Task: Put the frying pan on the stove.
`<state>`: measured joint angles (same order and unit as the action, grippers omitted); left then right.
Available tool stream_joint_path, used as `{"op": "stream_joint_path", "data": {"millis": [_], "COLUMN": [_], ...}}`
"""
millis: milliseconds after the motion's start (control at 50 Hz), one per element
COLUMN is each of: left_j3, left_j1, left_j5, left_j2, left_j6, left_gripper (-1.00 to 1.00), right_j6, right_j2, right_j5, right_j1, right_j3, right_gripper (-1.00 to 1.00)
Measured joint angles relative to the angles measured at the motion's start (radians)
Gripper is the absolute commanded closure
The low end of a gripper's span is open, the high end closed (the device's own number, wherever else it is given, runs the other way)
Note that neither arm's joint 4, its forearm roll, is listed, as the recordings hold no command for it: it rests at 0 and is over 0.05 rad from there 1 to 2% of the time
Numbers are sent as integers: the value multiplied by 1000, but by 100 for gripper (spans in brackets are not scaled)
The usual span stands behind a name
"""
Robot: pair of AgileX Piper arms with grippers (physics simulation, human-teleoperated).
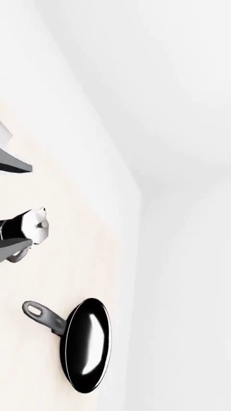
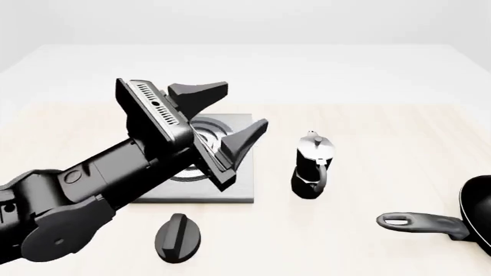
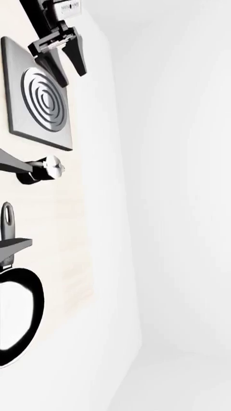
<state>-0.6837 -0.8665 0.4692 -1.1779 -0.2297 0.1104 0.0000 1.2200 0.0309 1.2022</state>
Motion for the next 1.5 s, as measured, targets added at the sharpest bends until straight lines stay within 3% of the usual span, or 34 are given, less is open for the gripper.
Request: {"op": "stream_joint_path", "data": {"millis": [900, 1500], "left_j3": [-276, -571], "left_j1": [-218, -284], "left_j5": [-97, -250], "left_j2": [-217, -442], "left_j6": [-79, -89], "left_gripper": [-100, -100], "right_j6": [12, 28], "right_j2": [0, 0], "right_j5": [0, 0], "right_j1": [-3, -9], "right_j3": [0, -4], "right_gripper": [-100, -100]}}
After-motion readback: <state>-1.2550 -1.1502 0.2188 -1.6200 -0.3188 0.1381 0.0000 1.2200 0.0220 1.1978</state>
